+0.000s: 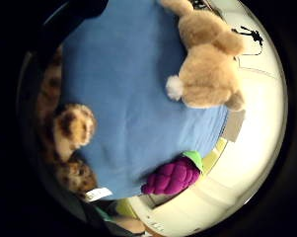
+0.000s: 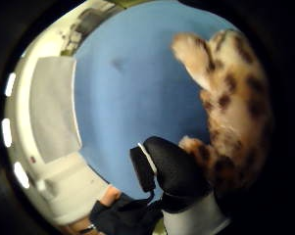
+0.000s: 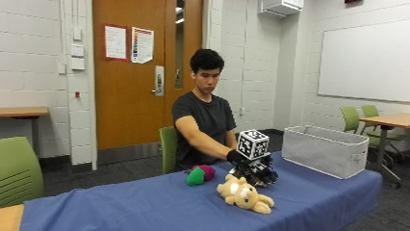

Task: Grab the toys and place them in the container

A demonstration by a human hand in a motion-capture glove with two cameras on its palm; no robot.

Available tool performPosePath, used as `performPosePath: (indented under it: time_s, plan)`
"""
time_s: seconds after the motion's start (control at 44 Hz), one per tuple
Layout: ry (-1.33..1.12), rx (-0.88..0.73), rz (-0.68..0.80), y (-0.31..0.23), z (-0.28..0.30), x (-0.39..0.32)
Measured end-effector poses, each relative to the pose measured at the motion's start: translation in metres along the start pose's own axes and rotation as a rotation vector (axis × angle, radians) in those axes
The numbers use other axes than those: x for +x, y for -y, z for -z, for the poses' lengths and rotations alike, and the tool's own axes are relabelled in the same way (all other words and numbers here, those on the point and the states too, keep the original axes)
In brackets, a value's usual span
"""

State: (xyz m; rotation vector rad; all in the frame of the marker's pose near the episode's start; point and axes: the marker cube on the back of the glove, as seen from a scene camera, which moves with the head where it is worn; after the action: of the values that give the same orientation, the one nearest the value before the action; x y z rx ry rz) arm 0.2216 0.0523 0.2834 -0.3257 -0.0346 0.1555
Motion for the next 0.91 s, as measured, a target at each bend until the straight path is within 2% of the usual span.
performPosePath:
  time_s: [0.387,0.591,0.909]
  plan:
    - [0.080,0.043,-0.013,-0.011,-0.004,0.010]
    - [-0.034,0.142,-0.011,-0.020,0.005,0.008]
    - [-0.006,0.001,-0.032,-0.013,0.022,0.016]
